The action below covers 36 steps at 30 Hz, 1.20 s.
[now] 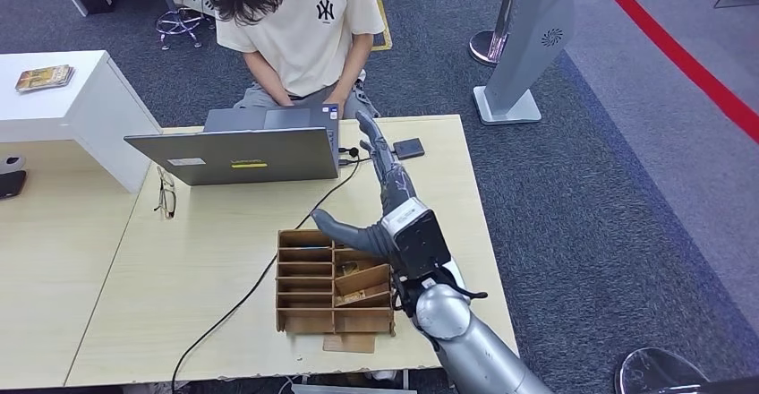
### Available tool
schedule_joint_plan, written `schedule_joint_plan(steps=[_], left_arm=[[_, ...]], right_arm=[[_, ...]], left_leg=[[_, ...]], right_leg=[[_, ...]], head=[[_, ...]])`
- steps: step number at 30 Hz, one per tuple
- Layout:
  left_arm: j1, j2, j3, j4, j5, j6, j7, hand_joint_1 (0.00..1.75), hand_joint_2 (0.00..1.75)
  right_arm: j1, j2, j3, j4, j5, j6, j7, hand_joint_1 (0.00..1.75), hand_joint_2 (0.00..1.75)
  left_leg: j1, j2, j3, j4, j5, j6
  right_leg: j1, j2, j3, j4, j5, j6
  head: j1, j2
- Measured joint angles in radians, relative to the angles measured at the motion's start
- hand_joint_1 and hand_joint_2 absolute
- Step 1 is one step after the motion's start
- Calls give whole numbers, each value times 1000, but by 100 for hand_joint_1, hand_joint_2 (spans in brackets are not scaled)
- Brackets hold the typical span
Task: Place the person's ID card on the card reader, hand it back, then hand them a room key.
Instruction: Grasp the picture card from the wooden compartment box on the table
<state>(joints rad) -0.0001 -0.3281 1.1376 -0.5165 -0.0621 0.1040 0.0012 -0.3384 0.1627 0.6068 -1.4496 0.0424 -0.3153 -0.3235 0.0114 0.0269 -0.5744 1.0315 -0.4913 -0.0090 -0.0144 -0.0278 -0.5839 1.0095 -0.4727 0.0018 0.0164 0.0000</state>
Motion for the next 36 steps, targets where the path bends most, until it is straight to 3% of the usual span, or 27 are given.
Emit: schedule_joint_plan(steps=[11,36], left_arm=[[-1,0,-16,-4,140,56,-10,0,0],[1,3,-116,-40,233,121,33,0,0]], right_arm=[[56,-26,5,-13,17,-6,4,0,175],[93,-37,7,-35,37,-28,9,0,175]], left_leg=[[0,0,0,0,0,0],[0,-1,-1,0,0,0]], right_leg=[[0,0,0,0,0,0],[0,-1,0,0,0,0]], head=[[0,0],[0,0]])
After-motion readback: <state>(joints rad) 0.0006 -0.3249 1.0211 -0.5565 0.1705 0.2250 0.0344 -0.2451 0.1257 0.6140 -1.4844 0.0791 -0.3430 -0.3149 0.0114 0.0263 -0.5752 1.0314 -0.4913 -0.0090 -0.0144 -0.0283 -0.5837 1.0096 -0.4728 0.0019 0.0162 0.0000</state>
